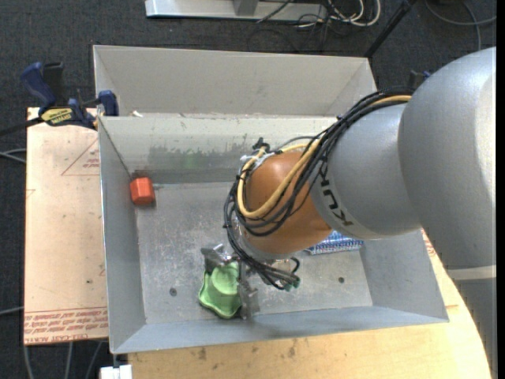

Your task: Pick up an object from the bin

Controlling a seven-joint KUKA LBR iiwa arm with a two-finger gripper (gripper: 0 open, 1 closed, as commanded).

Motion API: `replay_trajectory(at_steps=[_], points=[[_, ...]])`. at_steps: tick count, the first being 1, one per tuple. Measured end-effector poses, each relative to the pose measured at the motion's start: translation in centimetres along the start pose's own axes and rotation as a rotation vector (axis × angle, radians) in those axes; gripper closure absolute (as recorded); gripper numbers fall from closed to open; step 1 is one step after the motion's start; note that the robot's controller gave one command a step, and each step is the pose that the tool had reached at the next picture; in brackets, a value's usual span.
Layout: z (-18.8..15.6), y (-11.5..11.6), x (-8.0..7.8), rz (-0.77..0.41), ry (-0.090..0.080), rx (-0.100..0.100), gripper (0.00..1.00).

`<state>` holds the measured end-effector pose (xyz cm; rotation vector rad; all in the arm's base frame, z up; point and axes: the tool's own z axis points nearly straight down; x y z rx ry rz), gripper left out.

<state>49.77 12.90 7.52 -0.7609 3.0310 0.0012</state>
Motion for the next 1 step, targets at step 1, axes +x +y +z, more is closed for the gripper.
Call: replay_trajectory(at_steps=[1], points=[[-15.91,-5.33,-3.54,-0.012,0.004,0.001,1.00]])
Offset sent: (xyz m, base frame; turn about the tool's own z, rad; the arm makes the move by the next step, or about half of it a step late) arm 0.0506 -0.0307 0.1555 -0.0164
